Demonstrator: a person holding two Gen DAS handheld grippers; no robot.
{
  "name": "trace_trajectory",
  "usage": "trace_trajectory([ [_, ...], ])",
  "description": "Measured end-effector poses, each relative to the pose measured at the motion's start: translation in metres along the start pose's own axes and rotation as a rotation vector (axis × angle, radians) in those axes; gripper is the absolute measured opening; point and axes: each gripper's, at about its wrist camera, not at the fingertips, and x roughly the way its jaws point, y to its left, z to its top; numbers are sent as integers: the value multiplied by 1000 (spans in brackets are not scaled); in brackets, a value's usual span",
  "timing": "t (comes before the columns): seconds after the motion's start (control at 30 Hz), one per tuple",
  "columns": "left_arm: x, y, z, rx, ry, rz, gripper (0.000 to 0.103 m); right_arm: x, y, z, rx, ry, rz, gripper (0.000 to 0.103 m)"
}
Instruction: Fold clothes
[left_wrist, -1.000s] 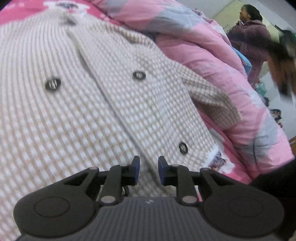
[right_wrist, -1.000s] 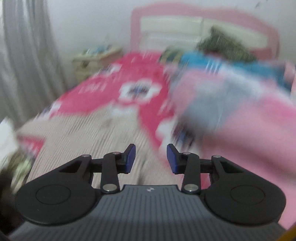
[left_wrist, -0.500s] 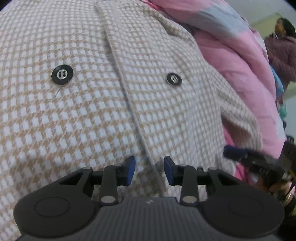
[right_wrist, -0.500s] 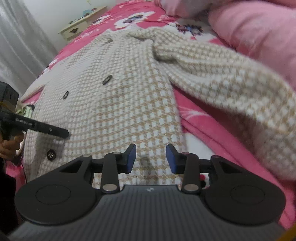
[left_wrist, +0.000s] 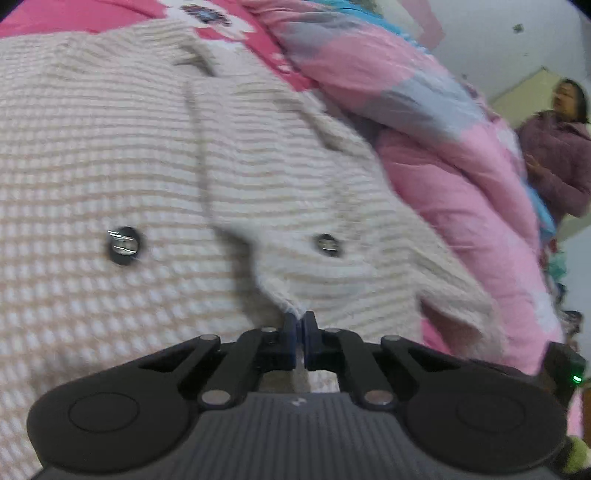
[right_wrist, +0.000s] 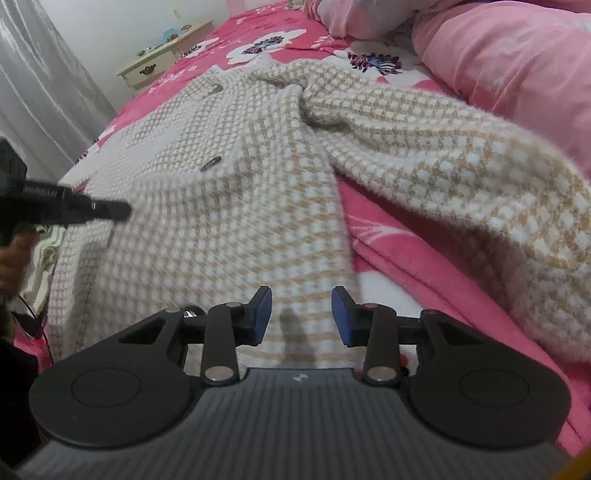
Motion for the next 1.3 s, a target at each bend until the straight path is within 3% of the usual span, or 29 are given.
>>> trace_trajectory([
  [0.1,11,16,-7,-23,49,29,5,6,-1,-2,-8,18,-17,35],
  [0.2,3,15,-15,0,28,17,13,9,-1,2,-33,31,-40,35],
  [0.37,-32,-3,-18,130,-109,103,21,6,19,40,-177,27,-41,35],
  [0.47,-41,-21,-18,226,-152,63,23,5,36,68,-281,21,-31,35],
  [0.57,-24,-34,-22,277,-87,9,23,20,68,105,-393,2,0,35],
  [0.63,-4,-32,-28,267,-3,23,22,42,87,136,-435,1,38,35],
  [0.73,13,-22,-39,234,59,69,17,88,113,185,-466,21,72,34],
  [0.83,8,-12,-41,182,49,27,17,136,132,229,-503,16,47,34],
  [0.97,5,0,-41,142,56,-19,17,200,160,276,-575,-55,-10,39],
  [1.07,5,0,-44,155,57,-28,17,246,181,291,-626,-101,-38,44],
  [1.17,5,2,-46,165,54,-43,17,288,187,301,-620,-91,-93,45],
  [1.23,4,7,-47,150,58,-67,17,310,184,307,-601,-75,-143,35],
  [1.27,5,10,-47,140,61,-79,17,308,177,310,-561,-92,-144,14],
  [1.3,6,12,-46,129,64,-91,17,307,170,313,-521,-109,-146,9],
])
